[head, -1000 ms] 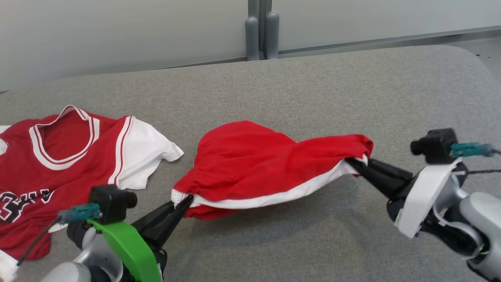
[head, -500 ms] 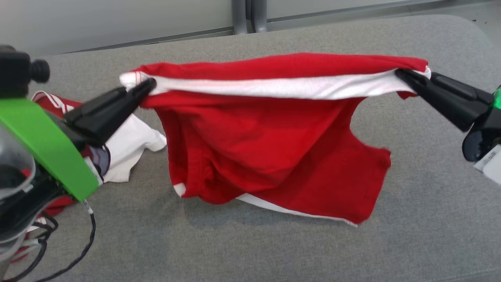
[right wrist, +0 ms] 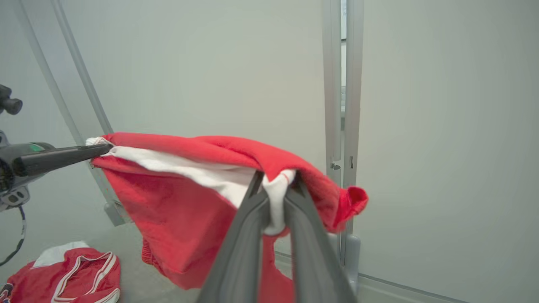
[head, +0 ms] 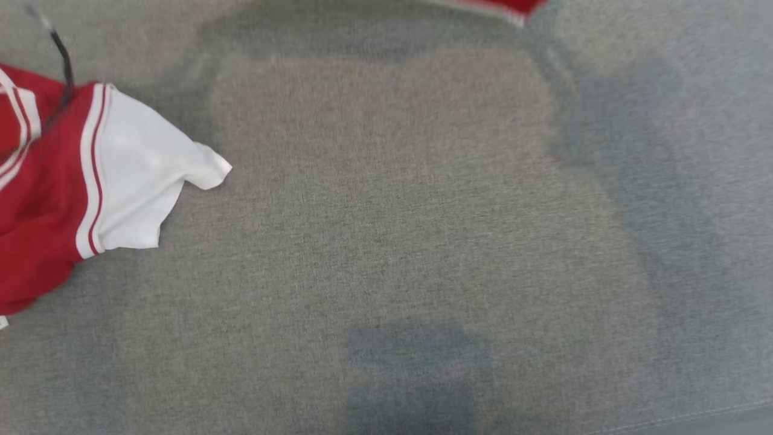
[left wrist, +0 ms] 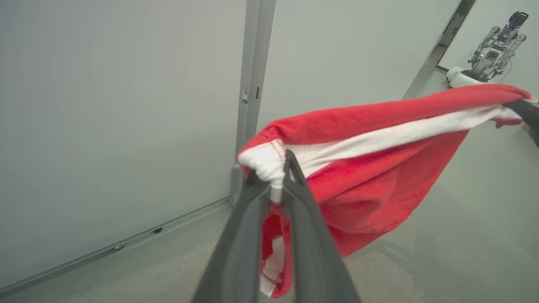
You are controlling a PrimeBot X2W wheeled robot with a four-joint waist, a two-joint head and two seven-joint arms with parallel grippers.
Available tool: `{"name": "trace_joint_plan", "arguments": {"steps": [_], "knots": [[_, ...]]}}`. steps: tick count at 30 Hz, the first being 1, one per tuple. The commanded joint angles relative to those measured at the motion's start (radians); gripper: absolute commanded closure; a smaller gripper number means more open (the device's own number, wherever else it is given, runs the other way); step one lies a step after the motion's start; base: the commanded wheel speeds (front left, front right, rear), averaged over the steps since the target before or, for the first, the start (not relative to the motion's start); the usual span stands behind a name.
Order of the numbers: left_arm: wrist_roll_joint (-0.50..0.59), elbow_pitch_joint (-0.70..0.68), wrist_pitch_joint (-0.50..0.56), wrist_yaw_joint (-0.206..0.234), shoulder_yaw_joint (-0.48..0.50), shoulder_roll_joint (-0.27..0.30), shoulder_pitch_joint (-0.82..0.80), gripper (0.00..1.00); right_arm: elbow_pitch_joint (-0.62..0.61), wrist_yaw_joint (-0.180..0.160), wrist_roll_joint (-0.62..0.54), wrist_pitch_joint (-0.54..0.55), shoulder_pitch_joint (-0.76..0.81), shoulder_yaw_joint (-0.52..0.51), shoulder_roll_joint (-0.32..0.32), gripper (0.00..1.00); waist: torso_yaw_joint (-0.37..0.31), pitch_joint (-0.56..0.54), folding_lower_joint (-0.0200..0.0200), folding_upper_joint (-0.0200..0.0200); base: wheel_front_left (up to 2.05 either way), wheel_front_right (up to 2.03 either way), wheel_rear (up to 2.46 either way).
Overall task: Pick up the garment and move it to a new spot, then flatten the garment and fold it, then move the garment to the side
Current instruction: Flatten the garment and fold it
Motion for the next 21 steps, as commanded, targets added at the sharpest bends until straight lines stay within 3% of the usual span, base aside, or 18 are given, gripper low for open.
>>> {"name": "trace_joint_plan", "arguments": {"steps": [1,6,10,16,21], "knots": [[0.028,0.043,-0.030,-0.006,0.000,-0.015,-0.038,1.00,0.032,-0.001,-0.035,-0.027,-0.050,0.003,0.025,1.00,0.027,0.131,-0.0002,0.0120,0.00,0.00,0.00],[0.188,0.281,-0.304,-0.063,-0.007,-0.110,-0.234,1.00,0.309,-0.001,-0.289,-0.263,-0.328,-0.040,0.187,1.00,0.036,0.180,-0.0002,0.0120,0.00,0.00,0.00],[0.243,0.440,-0.489,-0.100,-0.030,-0.164,-0.272,1.00,0.493,-0.001,-0.376,-0.370,-0.404,-0.040,0.278,1.00,0.040,0.213,-0.0002,0.0120,0.00,0.00,0.00],[0.219,0.598,-0.595,-0.132,-0.119,-0.195,-0.152,1.00,0.633,-0.001,-0.328,-0.397,-0.295,0.092,0.266,1.00,0.048,0.237,-0.0002,0.0120,0.00,0.00,0.00],[0.134,0.573,-0.630,-0.132,-0.220,-0.169,-0.018,1.00,0.612,-0.001,-0.195,-0.388,-0.134,0.194,0.190,1.00,0.055,0.236,-0.0002,0.0120,0.00,0.00,0.00]]}}
